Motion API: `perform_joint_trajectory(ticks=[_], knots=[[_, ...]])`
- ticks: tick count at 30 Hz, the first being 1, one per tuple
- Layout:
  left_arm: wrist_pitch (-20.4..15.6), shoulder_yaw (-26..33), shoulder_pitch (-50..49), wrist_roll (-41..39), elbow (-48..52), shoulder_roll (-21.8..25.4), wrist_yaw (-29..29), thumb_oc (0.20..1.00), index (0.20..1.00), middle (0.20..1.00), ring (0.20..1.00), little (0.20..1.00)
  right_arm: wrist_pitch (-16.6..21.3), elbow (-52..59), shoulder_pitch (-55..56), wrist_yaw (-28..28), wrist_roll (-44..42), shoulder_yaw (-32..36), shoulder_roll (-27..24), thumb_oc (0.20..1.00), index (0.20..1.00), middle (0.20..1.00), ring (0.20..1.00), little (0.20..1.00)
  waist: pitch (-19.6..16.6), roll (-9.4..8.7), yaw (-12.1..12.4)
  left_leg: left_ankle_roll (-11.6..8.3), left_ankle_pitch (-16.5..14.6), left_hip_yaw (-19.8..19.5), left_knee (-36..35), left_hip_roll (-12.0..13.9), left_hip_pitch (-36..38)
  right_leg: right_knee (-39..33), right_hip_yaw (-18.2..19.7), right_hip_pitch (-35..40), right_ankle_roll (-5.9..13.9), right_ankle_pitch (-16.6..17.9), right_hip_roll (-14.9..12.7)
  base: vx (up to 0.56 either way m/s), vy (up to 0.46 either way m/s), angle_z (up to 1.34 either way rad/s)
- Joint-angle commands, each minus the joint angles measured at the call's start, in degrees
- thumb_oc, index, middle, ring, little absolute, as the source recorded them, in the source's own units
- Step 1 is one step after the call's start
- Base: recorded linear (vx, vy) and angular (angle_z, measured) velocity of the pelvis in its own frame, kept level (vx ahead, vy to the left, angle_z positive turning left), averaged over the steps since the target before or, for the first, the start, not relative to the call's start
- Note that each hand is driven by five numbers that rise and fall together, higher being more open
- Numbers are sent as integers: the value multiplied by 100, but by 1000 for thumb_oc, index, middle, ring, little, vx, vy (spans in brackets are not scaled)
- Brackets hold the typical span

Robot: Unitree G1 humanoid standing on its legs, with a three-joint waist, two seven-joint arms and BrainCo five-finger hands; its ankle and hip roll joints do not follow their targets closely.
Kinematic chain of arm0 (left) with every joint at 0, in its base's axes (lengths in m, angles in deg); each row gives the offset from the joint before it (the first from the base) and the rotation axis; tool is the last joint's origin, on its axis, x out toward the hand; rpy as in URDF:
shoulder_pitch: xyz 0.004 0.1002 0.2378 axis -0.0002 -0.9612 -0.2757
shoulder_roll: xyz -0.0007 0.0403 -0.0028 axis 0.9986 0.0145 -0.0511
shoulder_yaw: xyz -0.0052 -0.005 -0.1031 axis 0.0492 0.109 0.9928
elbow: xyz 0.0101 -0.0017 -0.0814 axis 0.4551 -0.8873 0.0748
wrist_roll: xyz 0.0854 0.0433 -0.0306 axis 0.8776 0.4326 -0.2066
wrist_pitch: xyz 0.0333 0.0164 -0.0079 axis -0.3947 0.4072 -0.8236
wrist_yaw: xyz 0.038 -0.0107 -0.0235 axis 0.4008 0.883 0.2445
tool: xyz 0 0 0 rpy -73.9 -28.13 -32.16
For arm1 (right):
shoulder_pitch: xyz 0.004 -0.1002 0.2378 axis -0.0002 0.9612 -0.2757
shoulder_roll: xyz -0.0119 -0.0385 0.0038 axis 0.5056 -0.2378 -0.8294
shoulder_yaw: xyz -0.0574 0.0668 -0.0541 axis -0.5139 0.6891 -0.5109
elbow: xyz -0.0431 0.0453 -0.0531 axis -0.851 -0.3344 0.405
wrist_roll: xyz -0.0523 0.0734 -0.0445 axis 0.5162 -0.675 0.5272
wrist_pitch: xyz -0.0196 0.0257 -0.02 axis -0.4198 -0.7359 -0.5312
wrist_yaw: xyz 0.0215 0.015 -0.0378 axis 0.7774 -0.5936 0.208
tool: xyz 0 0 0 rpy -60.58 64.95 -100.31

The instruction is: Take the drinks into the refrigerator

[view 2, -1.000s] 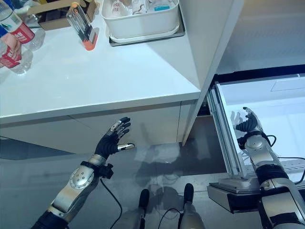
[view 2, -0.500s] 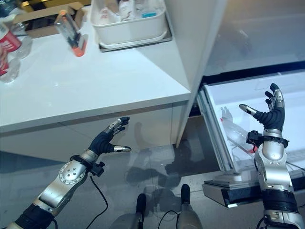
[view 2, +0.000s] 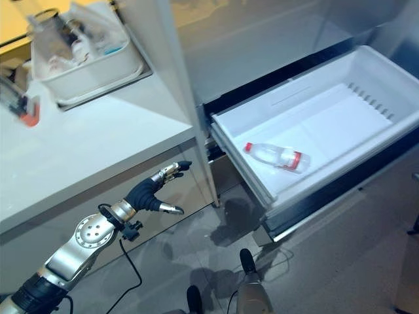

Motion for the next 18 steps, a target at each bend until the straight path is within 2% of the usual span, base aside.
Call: perform_joint_trajectory(ticks=[1,4,9,10,11,12,13,14,15,16,18], knots=[[-250,-66,-218,-165,138,290,-181,1000,1000,1000,1000,1000,-7,-617,220,-120,190,439,-603,1000,1000,1000,1000,1000,-411,-58,-62,110,47,-50,103,43,-408,394,153,243,317,-863,-10,31,36,-43],[-235,-113,-306,-256,122,350,-261,1000,1000,1000,1000,1000,-10,-1545,309,-21,-74,521,-629,1000,1000,1000,1000,1000,-486,-26,-107,127,-44,25,93,40,-324,379,253,269,336,-899,5,42,32,-29],[-256,34,-438,-257,221,539,-380,1000,1000,1000,1000,1000,-259,-2480,679,244,298,382,-465,1000,1000,1000,1000,1000,-498,18,-153,156,-96,81,127,35,-255,381,340,324,342,-905,16,28,21,-13],[-271,43,-458,-208,240,587,-402,1000,1000,1000,1000,1000,-288,-2624,684,315,393,295,-428,934,934,934,934,934,-504,12,-150,161,-107,85,144,30,-245,380,340,337,343,-906,15,10,11,-8],[-282,58,-464,-156,270,621,-427,1000,1000,1000,1000,1000,-320,-2642,733,353,570,197,-366,736,736,736,736,736,-507,35,-142,165,-114,85,150,27,-239,377,333,341,344,-908,13,12,12,-8],[-290,95,-509,-113,262,630,-408,1000,1000,1000,1000,1000,-373,-2664,777,400,736,82,-244,435,435,435,435,435,-512,48,-136,170,-123,86,155,26,-230,372,333,348,345,-908,10,13,8,-5],[-293,110,-534,-107,267,643,-406,1000,1000,1000,1000,1000,-380,-2656,768,395,753,65,-228,200,200,200,200,200,-517,34,-145,171,-126,87,156,26,-227,369,334,353,345,-908,9,16,15,-4],[-281,78,-568,-57,166,575,-416,1000,1000,1000,1000,1000,-434,-2723,733,431,916,-170,35,200,200,200,200,200,-513,67,-128,175,-139,82,174,23,-216,370,326,373,349,-914,-5,0,0,0],[-287,80,-568,-51,154,579,-415,1000,1000,1000,1000,1000,-439,-2722,719,423,922,-185,44,200,200,200,200,200,-510,59,-135,175,-141,82,175,23,-213,367,325,378,349,-915,-6,0,0,0],[-322,30,-554,54,110,546,-418,1000,1000,1000,1000,1000,-443,-2468,632,498,1222,-577,276,200,200,200,200,200,-500,90,-99,187,-149,80,186,14,-205,359,330,395,344,-918,-13,0,0,0],[-324,-13,-594,73,20,472,-408,1000,1000,1000,1000,1000,-441,-2107,515,461,1484,-903,468,200,200,200,200,200,-490,113,-61,196,-156,85,193,2,-197,348,337,408,349,-914,-22,0,0,0]])
